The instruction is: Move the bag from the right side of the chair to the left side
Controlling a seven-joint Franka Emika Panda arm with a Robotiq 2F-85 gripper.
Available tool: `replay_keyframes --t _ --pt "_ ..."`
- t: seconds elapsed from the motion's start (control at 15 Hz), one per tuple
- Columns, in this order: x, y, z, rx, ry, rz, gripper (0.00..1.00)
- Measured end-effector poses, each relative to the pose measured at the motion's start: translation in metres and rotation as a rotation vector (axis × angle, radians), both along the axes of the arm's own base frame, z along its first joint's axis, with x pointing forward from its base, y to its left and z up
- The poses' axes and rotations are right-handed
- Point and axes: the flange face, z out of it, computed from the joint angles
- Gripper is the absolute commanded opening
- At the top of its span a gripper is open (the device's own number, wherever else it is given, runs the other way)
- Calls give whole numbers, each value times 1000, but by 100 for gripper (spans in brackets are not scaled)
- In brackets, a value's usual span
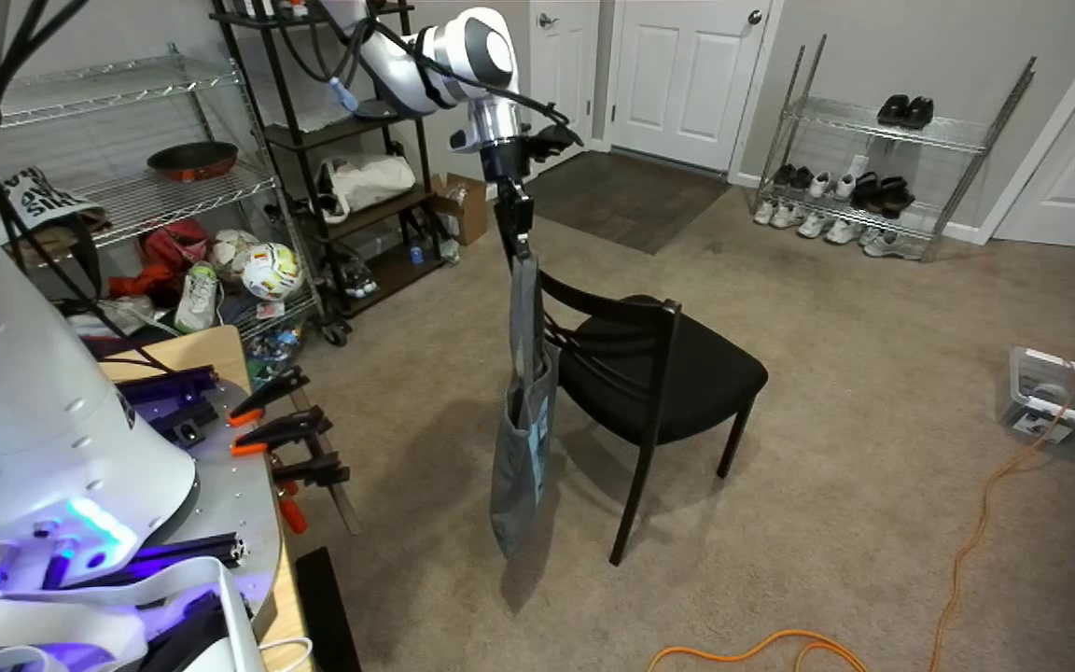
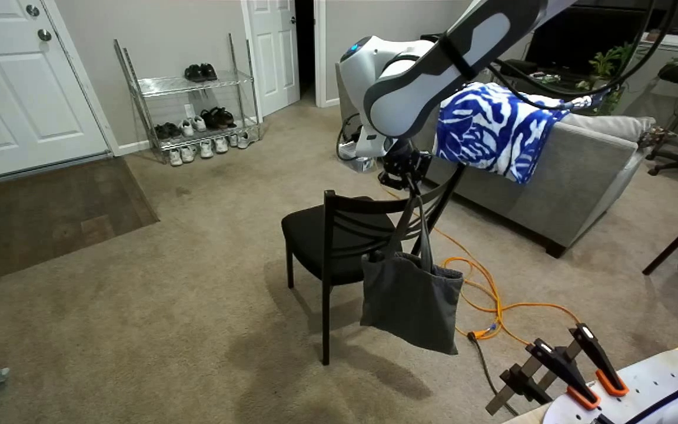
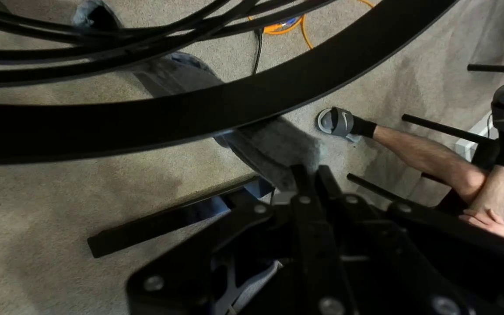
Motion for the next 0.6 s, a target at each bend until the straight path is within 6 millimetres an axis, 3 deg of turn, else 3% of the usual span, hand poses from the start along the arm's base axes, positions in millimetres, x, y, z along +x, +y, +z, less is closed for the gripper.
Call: replay_keyframes --t 0.6 --pt "-21 44 -1 -56 -19 165 2"
